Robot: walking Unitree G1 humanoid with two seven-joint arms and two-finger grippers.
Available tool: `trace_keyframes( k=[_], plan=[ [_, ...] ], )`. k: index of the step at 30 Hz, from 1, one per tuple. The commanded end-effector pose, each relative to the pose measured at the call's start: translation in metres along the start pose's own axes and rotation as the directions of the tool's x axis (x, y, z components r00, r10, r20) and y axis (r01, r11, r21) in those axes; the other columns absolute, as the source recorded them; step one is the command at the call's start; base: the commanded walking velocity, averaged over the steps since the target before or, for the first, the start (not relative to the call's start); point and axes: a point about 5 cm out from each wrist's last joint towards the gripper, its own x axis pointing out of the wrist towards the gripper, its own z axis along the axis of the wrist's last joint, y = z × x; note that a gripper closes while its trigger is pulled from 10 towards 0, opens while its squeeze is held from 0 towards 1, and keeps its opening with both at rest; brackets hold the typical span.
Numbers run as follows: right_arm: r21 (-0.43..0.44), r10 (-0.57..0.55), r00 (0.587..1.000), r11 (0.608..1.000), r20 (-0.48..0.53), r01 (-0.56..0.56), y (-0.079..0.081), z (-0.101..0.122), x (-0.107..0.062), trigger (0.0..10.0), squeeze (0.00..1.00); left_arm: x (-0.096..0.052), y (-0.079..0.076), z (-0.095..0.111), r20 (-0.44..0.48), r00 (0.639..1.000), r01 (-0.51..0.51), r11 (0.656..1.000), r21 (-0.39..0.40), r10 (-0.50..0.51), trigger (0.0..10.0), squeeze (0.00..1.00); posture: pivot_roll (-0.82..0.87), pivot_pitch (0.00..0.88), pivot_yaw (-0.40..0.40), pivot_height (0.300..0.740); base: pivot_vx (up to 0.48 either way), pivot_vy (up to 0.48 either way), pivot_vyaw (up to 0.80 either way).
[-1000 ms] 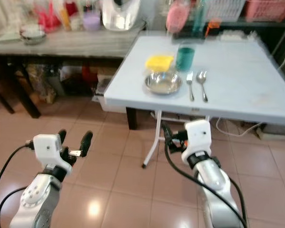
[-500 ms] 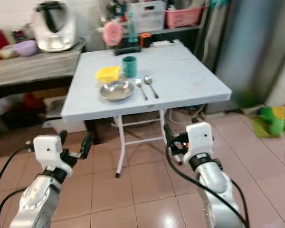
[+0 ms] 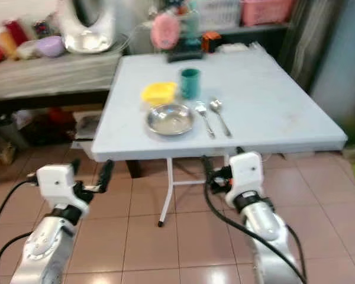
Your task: Setting the table
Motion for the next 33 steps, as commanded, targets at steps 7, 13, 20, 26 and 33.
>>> trace_keyframes(
  k=[7,13,20,26,33],
  plan=[
    [-0.012,0.027,0.999,1.0,0.021,-0.027,0.0033,0.0047,0.001,10.0,0.0,-0.0008,0.0027,0.0045,0.017,1.0,-0.012,0.999,0.036,0.011,10.0,0.0,-0.09,0.034,0.055,0.74,0.0,0.0,0.0],
    [-0.01,0.019,1.0,1.0,0.015,-0.019,0.0029,0.0032,0.0005,10.0,0.0,-0.0007,0.0016,0.005,0.019,1.0,-0.002,0.999,0.035,0.001,10.0,0.0,-0.1,0.035,0.056,0.74,0.0,0.0,0.0],
    [-0.008,0.006,1.0,1.0,0.01,-0.006,0.0006,0.0026,0.0,10.0,0.0,0.0008,-0.0023,0.0063,0.026,0.999,0.026,0.999,0.028,-0.026,10.0,0.0,-0.1,0.036,0.058,0.74,0.159,0.0,0.0],
    [-0.007,-0.007,1.0,1.0,0.009,0.007,-0.001,0.0023,0.0,10.0,0.0,0.0018,-0.0046,0.0068,0.026,0.998,0.048,0.999,0.024,-0.049,10.0,0.0,-0.11,0.034,0.062,0.74,0.351,0.0,0.0],
    [-0.006,-0.016,1.0,1.0,0.01,0.016,-0.0015,0.0025,0.0012,10.0,0.0,0.0016,-0.0055,0.0064,0.023,0.998,0.057,0.998,0.021,-0.058,10.0,0.0,-0.11,0.035,0.062,0.74,0.388,0.0,0.0]
  ],
)
